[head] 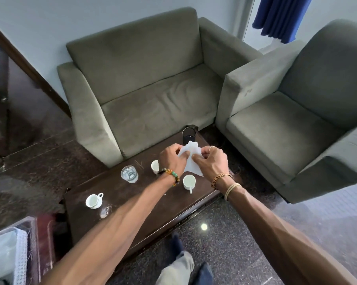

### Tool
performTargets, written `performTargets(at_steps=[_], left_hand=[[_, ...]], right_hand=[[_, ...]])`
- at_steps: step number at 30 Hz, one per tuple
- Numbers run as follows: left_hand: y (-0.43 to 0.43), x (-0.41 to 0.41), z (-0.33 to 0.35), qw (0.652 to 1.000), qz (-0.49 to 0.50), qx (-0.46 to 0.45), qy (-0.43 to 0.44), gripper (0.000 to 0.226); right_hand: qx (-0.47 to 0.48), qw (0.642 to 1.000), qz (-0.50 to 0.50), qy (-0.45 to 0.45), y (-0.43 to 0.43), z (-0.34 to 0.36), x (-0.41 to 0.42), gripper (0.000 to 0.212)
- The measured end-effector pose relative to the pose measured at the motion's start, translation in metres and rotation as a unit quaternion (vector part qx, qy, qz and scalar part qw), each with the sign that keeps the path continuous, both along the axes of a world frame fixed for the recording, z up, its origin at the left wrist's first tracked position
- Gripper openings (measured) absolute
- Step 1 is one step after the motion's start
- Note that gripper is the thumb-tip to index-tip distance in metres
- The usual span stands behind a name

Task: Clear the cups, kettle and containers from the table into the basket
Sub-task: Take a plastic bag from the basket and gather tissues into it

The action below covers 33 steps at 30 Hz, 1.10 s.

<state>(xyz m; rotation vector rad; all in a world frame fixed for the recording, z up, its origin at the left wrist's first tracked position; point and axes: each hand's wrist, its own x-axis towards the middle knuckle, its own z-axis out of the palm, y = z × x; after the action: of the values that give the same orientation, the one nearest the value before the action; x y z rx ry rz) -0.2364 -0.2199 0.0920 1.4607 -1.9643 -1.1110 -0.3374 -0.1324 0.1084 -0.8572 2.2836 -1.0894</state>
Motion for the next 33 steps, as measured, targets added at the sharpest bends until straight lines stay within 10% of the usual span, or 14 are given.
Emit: performTargets(at_steps=[11,33], left_hand=[[-0.073,-0.046,-0.015,0.968,-0.004,0.246,0.041,0.007],[-0.174,-0.157,-0.157,0.967,0.041,0.232,-0.094,0.021]], right_hand=[[0.099,0.992,-0.048,-0.059,-0.081,-0.014,-0.044,0.02],[0.236,0.964,0.115,-0.048,-0.217,-0.173,-0.164,0.053]])
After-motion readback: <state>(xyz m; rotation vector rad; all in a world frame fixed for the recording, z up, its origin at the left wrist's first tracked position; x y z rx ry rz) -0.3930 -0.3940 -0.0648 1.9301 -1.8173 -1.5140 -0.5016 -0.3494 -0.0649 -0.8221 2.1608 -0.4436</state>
